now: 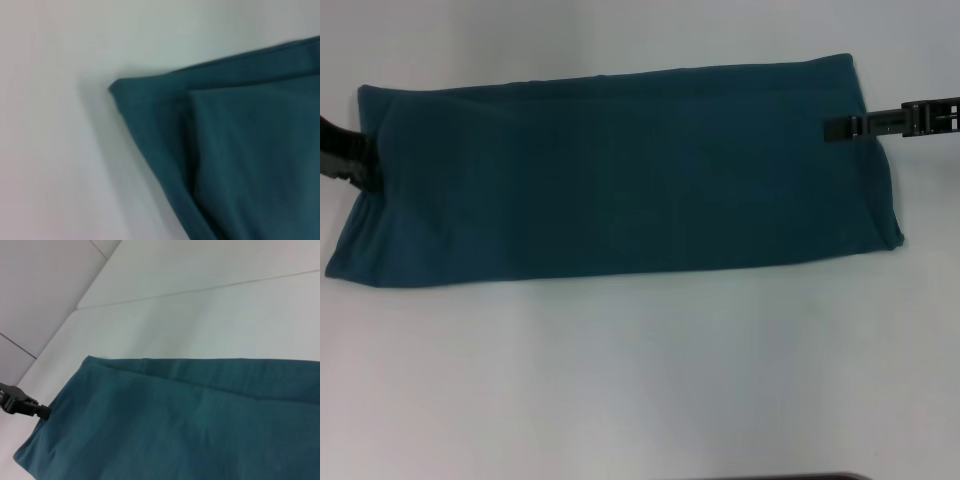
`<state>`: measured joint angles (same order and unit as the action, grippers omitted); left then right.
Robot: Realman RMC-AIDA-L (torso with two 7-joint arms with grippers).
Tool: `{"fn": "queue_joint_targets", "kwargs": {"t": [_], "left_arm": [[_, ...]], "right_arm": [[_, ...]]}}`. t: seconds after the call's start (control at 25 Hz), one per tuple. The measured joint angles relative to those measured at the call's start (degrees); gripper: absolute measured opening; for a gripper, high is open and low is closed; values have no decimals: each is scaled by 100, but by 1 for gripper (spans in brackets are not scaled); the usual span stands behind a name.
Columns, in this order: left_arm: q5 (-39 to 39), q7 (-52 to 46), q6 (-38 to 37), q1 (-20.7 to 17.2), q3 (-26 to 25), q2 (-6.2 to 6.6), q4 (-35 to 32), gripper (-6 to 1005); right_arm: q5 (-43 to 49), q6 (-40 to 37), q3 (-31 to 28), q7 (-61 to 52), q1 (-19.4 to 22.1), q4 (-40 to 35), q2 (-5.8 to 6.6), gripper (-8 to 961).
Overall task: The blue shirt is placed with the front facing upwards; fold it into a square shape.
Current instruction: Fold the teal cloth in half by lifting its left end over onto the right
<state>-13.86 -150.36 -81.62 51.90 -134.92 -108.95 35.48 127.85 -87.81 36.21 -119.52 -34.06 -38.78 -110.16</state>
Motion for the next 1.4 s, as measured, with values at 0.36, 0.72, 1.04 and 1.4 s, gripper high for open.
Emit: {"fn": "queue_joint_targets", "kwargs": {"t": [0.36,0.72,1.04,1.4], "left_arm": [[-224,211,-677,19,-76,-43,685,28],[-554,264,-1359,7,-102,-124,1490,28],[-966,251,-1703,288,-49,-222,1733,28],[-999,202,-1689,799,-38,-494,1746,27]], "right_arm": [[0,19,0,-1,-6,2,-36,915],[4,87,1,-1,11,2,-49,916],[4,169,9,0,20,10,-49,916],[-18,314,68,275,-35,11,-201,915]]}}
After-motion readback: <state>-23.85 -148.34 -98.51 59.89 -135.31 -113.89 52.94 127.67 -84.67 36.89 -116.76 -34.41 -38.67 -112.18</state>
